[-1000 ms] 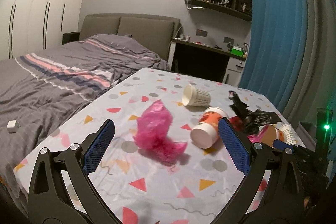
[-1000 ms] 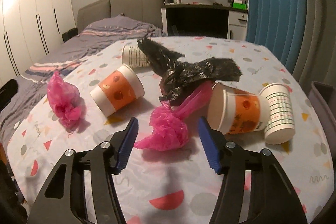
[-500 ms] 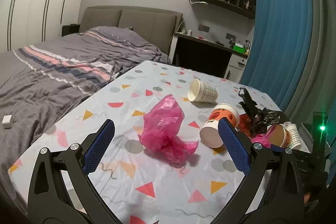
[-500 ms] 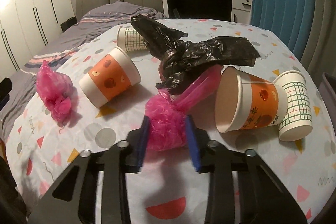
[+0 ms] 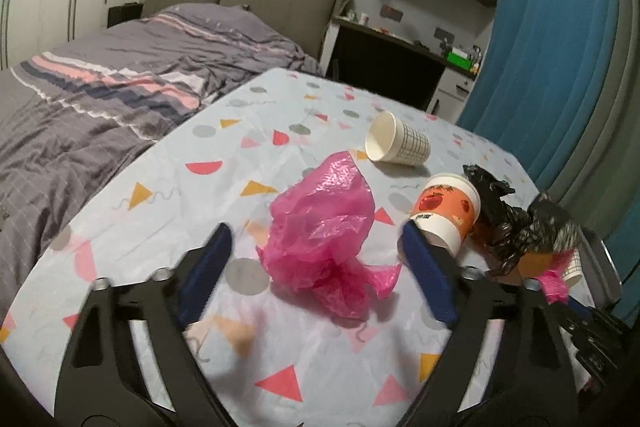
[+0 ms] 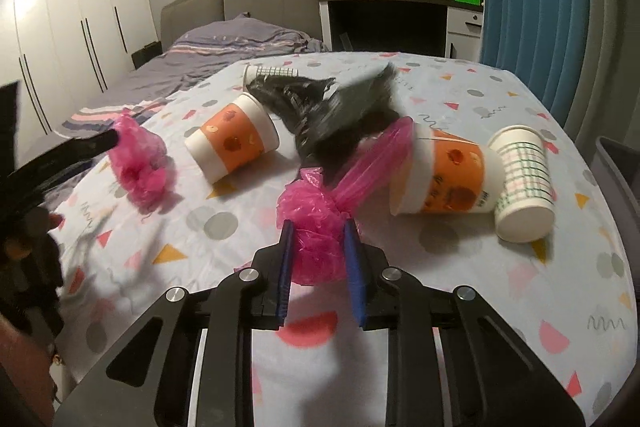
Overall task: Collect trash
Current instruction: 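Grasp a pink bag with the right tool while the left tool grasps another pink bag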
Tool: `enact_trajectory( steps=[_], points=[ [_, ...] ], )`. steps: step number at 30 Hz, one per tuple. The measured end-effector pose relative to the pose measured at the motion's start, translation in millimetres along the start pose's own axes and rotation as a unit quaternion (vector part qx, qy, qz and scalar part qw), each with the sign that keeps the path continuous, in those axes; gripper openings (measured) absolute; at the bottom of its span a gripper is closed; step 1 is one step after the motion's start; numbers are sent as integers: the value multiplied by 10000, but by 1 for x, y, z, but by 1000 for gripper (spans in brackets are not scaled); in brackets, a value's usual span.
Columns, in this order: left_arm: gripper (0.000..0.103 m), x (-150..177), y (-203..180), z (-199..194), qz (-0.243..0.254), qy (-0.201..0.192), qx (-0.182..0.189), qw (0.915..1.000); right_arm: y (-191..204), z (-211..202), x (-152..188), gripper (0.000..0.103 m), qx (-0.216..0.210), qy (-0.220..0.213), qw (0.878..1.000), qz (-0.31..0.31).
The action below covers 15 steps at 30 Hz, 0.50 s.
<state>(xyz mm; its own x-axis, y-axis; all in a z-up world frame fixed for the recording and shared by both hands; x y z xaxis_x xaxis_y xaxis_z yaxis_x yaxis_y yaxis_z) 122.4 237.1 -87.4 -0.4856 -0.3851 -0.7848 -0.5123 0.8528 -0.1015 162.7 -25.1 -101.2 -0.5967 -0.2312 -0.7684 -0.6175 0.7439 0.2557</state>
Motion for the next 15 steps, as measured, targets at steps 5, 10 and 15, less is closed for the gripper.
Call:
enact_trajectory(
  steps=[5,10,15],
  points=[
    [36,7,-9,14,197,376,200,9989,-1,-24,4,25,-23,-172,9998,-1],
    [15,13,-12,6,228,348,348,9985,-2,-47,5,25,-22,-421,9991,64],
    [12,15,-17,-22,271,79,480,9984,0,-63,2,25,-50,-645,9979,14]
  ],
)
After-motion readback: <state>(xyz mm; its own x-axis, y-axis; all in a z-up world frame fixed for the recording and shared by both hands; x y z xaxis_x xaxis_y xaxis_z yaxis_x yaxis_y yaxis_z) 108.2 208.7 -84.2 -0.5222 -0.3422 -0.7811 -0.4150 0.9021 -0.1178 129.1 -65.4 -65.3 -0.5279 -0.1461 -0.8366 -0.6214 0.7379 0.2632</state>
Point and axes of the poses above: each gripper's, at about its wrist camera, not at the fingertips, and z roughly the way its jaws point, y to its left, x to its underside, the point moved 4 cm from there along z, roughly the way its jaws point, and after that the axes turned 14 degrees about -x, right-handed, at the moved point
